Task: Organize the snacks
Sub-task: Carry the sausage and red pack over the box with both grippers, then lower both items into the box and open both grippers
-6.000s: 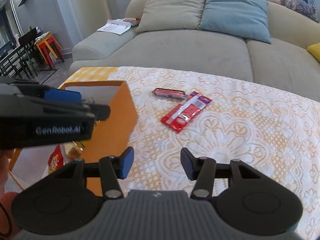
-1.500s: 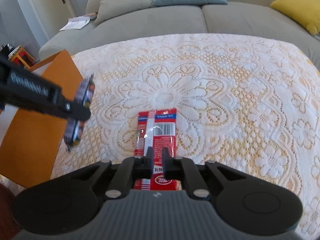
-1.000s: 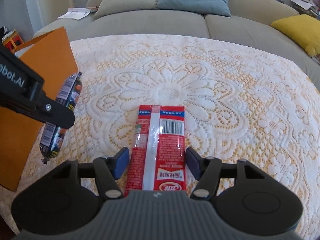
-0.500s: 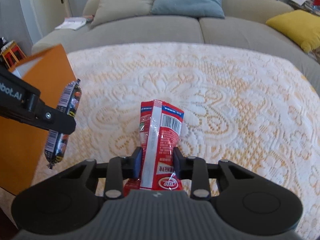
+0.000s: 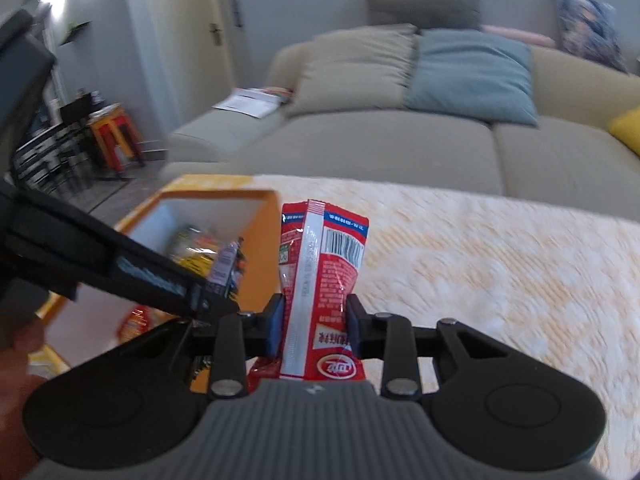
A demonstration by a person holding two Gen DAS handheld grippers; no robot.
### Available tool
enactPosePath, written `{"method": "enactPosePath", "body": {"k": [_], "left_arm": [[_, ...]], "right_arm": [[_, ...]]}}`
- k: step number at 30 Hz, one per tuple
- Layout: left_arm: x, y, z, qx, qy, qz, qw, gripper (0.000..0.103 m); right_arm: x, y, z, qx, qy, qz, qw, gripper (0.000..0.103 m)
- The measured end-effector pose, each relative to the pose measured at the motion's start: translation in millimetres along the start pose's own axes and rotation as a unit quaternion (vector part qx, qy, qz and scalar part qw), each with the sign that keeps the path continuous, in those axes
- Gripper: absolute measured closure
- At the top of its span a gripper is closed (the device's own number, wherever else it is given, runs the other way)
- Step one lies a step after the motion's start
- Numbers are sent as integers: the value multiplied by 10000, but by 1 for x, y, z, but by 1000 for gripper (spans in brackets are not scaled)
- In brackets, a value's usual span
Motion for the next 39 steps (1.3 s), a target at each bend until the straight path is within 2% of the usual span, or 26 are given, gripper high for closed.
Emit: {"method": "enactPosePath", "body": {"k": [7, 11, 16, 20, 29, 39], "left_arm": [[15, -6, -60, 442, -361, 105, 9983, 78], [9, -8, -97, 750, -516, 17, 9958, 77], [0, -12, -122, 834, -642, -99, 9944, 77], [-14, -21, -131, 876, -813, -208, 9926, 77], [-31, -32, -138, 885, -869, -239, 9920, 77], [-30, -42, -136, 879, -778, -75, 9931, 76]], "right_arm": [[-13, -36, -44, 254, -372, -133, 9989, 73], [-33, -48, -66, 353, -542, -346, 9973, 72], [-67, -57, -88, 334, -640, -706, 9949, 72], [-94, -64, -99, 525, -542, -903, 9931, 72], [-135, -73, -104, 755, -291, -1126, 9903, 72], [-142, -70, -101, 839, -126, -1170, 9895, 65]]}}
Point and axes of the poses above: each gripper's, at about its wrist camera, not at the fingertips, and x roughly against the way its jaws point, z to its right, y to its underside, the point moved 8 cm from there along -x, roughly the way its jaws point, and after that the axes turned 11 degrees about -z, right-handed, at the moved point
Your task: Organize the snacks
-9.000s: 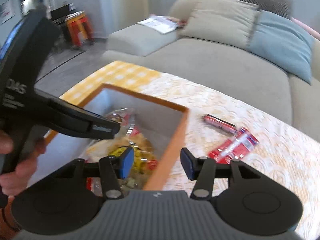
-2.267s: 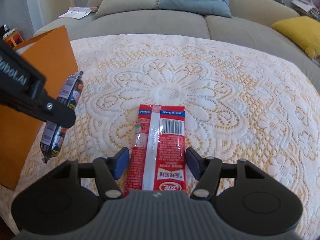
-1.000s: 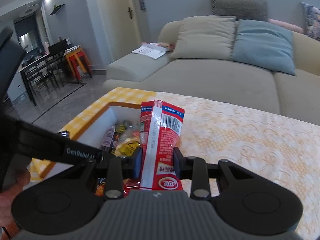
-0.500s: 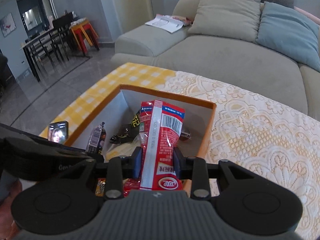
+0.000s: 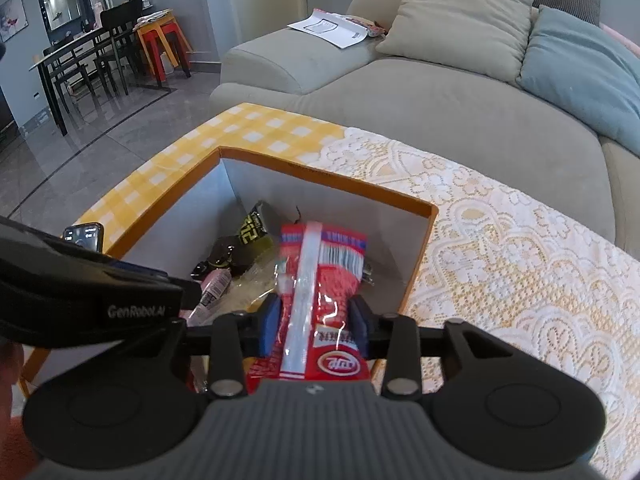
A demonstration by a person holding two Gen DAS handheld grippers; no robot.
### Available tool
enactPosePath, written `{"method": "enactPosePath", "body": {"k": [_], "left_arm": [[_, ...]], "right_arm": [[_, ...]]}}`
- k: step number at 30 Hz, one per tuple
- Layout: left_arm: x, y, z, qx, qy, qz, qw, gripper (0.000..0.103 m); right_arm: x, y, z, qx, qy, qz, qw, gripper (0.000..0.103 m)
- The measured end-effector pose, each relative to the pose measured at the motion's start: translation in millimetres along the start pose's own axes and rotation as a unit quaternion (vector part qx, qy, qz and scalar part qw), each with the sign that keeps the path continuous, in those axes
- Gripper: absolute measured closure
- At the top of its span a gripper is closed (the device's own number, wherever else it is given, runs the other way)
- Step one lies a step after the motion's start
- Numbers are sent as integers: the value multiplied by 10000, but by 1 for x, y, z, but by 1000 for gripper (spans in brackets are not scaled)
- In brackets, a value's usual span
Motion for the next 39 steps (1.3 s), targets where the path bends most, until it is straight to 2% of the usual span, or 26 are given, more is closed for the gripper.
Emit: {"method": "enactPosePath", "body": {"k": [6, 12, 18, 24, 26, 32, 35, 39], "left_arm": [[5, 0, -1, 19, -36, 55, 10000, 72], [17, 0, -4, 111, -57, 217, 9997, 62], [45, -3, -2, 135, -88, 564, 9983, 58], [85, 6, 13, -155, -86, 1010, 9947, 53], [99, 14, 22, -293, -124, 1204, 9922, 45], [132, 48, 56, -739, -310, 1639, 9832, 40], [139, 70, 75, -919, -218, 1658, 9816, 40], [136, 99, 94, -1088, -54, 1536, 9821, 39]], "right_arm": [[6, -2, 3, -75, 99, 65, 9999, 58], [17, -4, 7, -135, 213, 151, 9996, 51], [41, -7, 9, -162, 242, 360, 9989, 49], [83, -2, 21, -263, 337, 705, 9966, 49], [103, 4, 26, -321, 369, 845, 9952, 49], [164, 39, 42, -639, 326, 1189, 9903, 45], [190, 62, 47, -724, 389, 1293, 9882, 44], [219, 98, 52, -847, 565, 1449, 9842, 35]]}}
Point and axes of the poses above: each gripper's, at about its wrist camera, not at the fingertips, and x roughly against the way its jaws point, z to its right, y to its underside, the point moved 8 cm from there along -x, roughly the way its jaws point, and after that the axes turned 11 degrees about -z, right-handed, at the moved point
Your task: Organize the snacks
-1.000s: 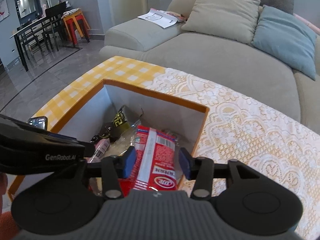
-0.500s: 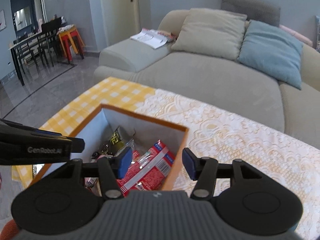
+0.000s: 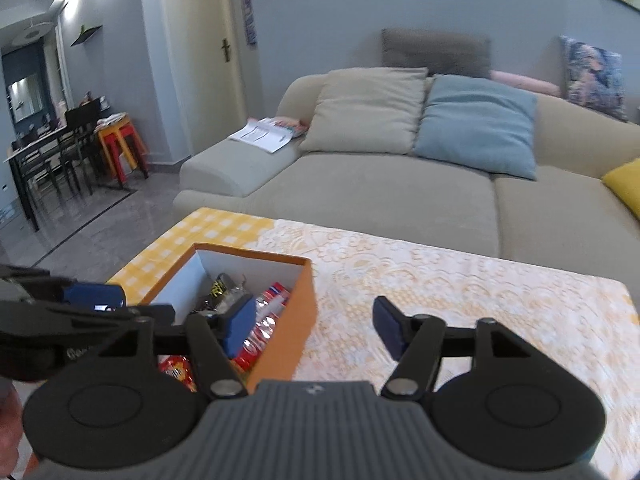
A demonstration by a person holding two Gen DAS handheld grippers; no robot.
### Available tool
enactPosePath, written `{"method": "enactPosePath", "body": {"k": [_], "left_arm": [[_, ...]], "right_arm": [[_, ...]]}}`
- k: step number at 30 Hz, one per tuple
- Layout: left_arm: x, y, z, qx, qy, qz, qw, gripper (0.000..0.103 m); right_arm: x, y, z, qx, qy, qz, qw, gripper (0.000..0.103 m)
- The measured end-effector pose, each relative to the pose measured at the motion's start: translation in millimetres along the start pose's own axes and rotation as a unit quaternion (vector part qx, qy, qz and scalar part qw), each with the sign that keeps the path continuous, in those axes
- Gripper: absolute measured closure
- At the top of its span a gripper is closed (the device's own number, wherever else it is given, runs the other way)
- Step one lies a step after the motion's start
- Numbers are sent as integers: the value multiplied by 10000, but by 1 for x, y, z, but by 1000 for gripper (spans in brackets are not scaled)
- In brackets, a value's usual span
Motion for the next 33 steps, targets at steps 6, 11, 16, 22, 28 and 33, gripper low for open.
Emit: {"method": "enactPosePath", "body": {"k": [6, 11, 16, 22, 28, 33], "left_arm": [[-1, 30, 21, -19, 126, -173, 9998, 39], [-8, 56, 27, -8, 235, -499, 9985, 39], [-20, 77, 32, -9, 271, -806, 9964, 39], [-31, 93, 43, -173, 245, -1001, 9945, 39], [-41, 102, 49, -218, 285, -1173, 9925, 39], [-40, 100, 50, -229, 266, -1146, 9928, 39]], "right_arm": [[30, 47, 13, -163, 300, -17, 9994, 35], [42, 88, 22, -406, 473, -43, 9980, 35], [38, 113, 32, -553, 634, -191, 9963, 35], [33, 124, 33, -575, 687, -272, 9956, 35], [29, 128, 40, -645, 759, -328, 9945, 35], [27, 129, 41, -635, 757, -343, 9945, 35]]}}
Point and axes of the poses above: each gripper's, at about its wrist camera, not at the fingertips, and x roughly against the way its jaws point, z to its right, y to its underside, the point moved 8 cm from there along -x, roughly the way its jaws point, and after that the axes turned 11 degrees about -z, right-handed, at the moved point
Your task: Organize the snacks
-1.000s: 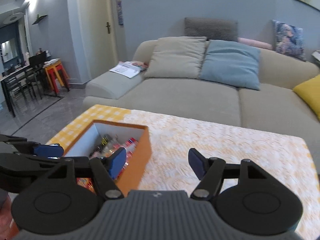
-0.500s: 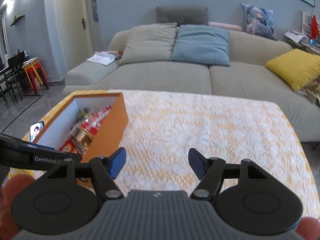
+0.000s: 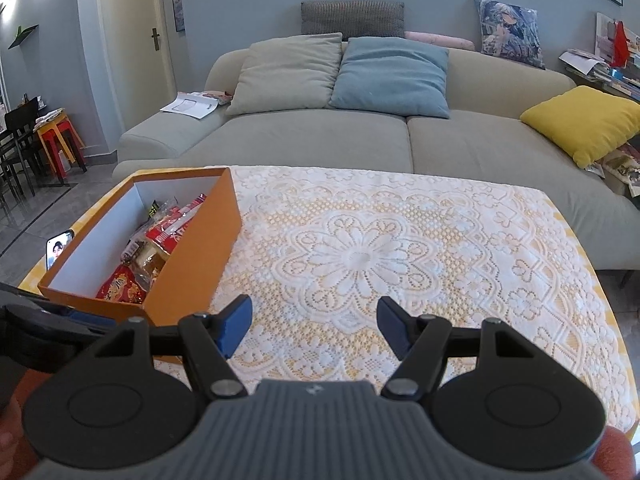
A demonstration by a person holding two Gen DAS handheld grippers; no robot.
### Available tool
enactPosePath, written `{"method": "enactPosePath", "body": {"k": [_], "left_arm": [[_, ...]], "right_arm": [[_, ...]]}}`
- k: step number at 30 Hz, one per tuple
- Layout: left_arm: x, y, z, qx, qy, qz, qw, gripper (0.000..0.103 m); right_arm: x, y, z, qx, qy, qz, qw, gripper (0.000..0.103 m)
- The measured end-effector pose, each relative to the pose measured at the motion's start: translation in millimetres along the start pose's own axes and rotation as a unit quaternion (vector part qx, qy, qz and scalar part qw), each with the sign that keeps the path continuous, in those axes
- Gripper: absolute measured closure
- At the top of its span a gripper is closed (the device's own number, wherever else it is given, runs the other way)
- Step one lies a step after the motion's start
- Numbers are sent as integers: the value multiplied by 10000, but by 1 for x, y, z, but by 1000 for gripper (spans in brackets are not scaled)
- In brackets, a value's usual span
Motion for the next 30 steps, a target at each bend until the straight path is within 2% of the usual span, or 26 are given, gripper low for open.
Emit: {"method": "enactPosePath", "body": {"k": [30], "left_arm": [[4, -4, -4, -6, -5, 73, 10000, 39]], "right_arm": [[-7, -2, -5, 88, -64, -128, 9999, 35]]}}
Point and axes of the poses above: each gripper's, at about its wrist camera, not at the fingertips, and x roughly against the way its jaws point, z to its right, y to its underside, the point moved 8 cm from there along -x, roughly the way its jaws point, and after that the axes turned 11 degrees about -z, right-handed, at the moved point
